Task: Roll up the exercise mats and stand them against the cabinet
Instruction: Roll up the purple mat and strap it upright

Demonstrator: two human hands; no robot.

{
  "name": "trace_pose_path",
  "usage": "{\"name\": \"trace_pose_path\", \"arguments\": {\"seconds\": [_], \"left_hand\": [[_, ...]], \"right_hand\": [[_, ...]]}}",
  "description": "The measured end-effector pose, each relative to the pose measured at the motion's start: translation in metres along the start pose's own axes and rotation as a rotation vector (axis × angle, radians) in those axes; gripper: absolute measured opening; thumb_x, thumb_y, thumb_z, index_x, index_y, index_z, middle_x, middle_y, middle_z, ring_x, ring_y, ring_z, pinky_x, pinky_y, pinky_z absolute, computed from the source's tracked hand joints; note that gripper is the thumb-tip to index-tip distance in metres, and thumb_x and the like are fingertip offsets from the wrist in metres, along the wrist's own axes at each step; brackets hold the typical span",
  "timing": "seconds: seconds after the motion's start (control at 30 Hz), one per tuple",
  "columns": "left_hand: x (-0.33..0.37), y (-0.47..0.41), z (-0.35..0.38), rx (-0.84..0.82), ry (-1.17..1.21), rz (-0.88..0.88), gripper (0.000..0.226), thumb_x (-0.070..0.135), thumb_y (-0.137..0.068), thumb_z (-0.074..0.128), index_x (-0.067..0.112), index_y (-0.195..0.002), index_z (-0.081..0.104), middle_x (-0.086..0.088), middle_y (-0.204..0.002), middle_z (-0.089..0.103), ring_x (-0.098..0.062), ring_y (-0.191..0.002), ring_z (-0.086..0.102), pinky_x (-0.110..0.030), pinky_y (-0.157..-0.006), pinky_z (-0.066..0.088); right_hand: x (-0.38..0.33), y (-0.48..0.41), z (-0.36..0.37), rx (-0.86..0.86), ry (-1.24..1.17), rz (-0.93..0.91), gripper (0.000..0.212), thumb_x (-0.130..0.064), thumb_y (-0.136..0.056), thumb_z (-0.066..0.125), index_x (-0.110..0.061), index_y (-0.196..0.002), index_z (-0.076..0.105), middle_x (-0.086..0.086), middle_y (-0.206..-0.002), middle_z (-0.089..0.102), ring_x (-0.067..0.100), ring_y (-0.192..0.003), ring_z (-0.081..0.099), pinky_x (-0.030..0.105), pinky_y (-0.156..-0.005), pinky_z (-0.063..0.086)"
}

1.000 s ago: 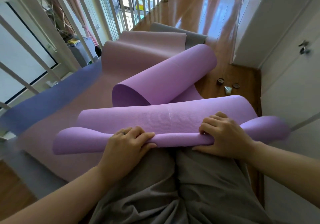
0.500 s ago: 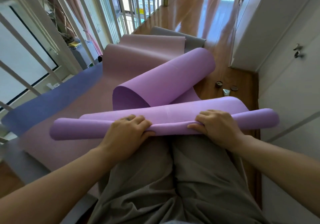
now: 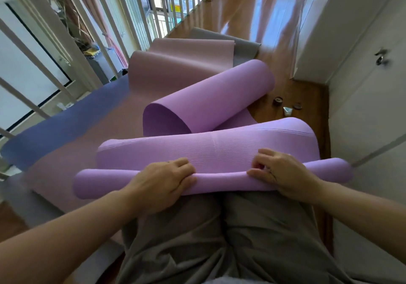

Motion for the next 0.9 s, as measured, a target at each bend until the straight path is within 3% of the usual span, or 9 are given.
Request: {"name": "trace_pose_path", "arguments": {"seconds": [0.1,0.23,0.37,0.5,0.6,0.7,0.77,0.9], "left_hand": [[-0.010,-0.002,0.002,0.041,0.073,-0.045,0.029,0.054,-0.092,0.021,0.034,-0.101,0.040,0.017,-0.095,0.043,-0.006,-0.078,0.044,-0.030,-0.072,0.041],[-0.004,-0.002,-0.004,0.196,-0.069,0.065,0.028,0.045,-0.101,0.022,0.030,-0.106,0.045,0.007,-0.108,0.043,-0.013,-0.092,0.046,-0.026,-0.089,0.040],[0.012,-0.003,-0.011,0.260,-0.199,0.213,0.029,0.043,-0.102,0.026,0.028,-0.106,0.051,0.005,-0.107,0.054,-0.015,-0.087,0.056,-0.028,-0.084,0.044],[0.014,-0.001,-0.006,0.248,-0.340,0.191,0.036,0.053,-0.093,0.044,0.023,-0.109,0.055,-0.001,-0.103,0.065,-0.020,-0.084,0.062,-0.034,-0.072,0.052],[0.008,0.000,-0.004,0.229,-0.320,0.115,0.035,0.048,-0.090,0.050,0.021,-0.106,0.066,0.000,-0.099,0.067,-0.020,-0.083,0.063,-0.034,-0.070,0.052],[0.006,0.002,-0.008,0.261,-0.247,0.055,0.036,0.044,-0.090,0.048,0.019,-0.102,0.071,0.000,-0.095,0.068,-0.021,-0.082,0.064,-0.036,-0.072,0.053],[0.004,0.003,-0.009,0.283,-0.236,0.026,0.037,0.044,-0.091,0.048,0.018,-0.102,0.072,-0.001,-0.095,0.068,-0.024,-0.086,0.062,-0.038,-0.074,0.053],[0.002,0.001,-0.010,0.306,-0.295,-0.043,0.040,0.045,-0.091,0.046,0.018,-0.101,0.073,-0.002,-0.093,0.071,-0.028,-0.085,0.063,-0.040,-0.076,0.051]], "right_hand": [[0.017,-0.005,0.002,-0.028,-0.062,0.142,0.047,-0.073,-0.082,0.036,-0.027,-0.088,0.044,-0.017,-0.084,0.042,0.006,-0.072,0.045,0.019,-0.064,0.035],[0.032,-0.019,0.006,-0.069,-0.026,0.222,0.036,-0.067,-0.078,0.045,-0.031,-0.076,0.043,-0.010,-0.084,0.045,0.009,-0.075,0.042,0.027,-0.068,0.033],[0.041,-0.031,0.007,-0.086,-0.063,0.267,0.036,-0.058,-0.081,0.061,-0.031,-0.066,0.041,-0.012,-0.078,0.045,0.011,-0.071,0.043,0.028,-0.066,0.034],[0.045,-0.041,0.009,-0.099,-0.084,0.269,0.039,-0.055,-0.078,0.065,-0.027,-0.060,0.045,-0.011,-0.063,0.049,0.010,-0.060,0.043,0.033,-0.062,0.040],[0.029,-0.043,-0.005,0.068,-0.074,0.155,0.038,-0.059,-0.076,0.062,-0.025,-0.064,0.053,-0.011,-0.056,0.051,0.007,-0.053,0.043,0.033,-0.056,0.043],[-0.011,-0.022,-0.025,0.326,0.101,-0.167,0.038,-0.052,-0.084,0.054,-0.017,-0.075,0.063,-0.005,-0.062,0.059,0.011,-0.054,0.050,0.025,-0.056,0.045],[-0.026,-0.008,-0.018,0.289,0.199,-0.307,0.040,-0.056,-0.084,0.055,-0.017,-0.083,0.064,-0.002,-0.077,0.062,0.014,-0.065,0.053,0.026,-0.062,0.044],[-0.020,-0.001,-0.008,0.226,0.354,-0.192,0.049,-0.065,-0.079,0.052,-0.018,-0.090,0.063,0.001,-0.090,0.062,0.018,-0.076,0.053,0.031,-0.064,0.050]]}}
Point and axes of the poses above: each hand's wrist, its own y-axis away from the middle knuckle, its own z-axis out of the palm, x = y × z, the point moved 10 cm from there along -y, towards the middle knuckle
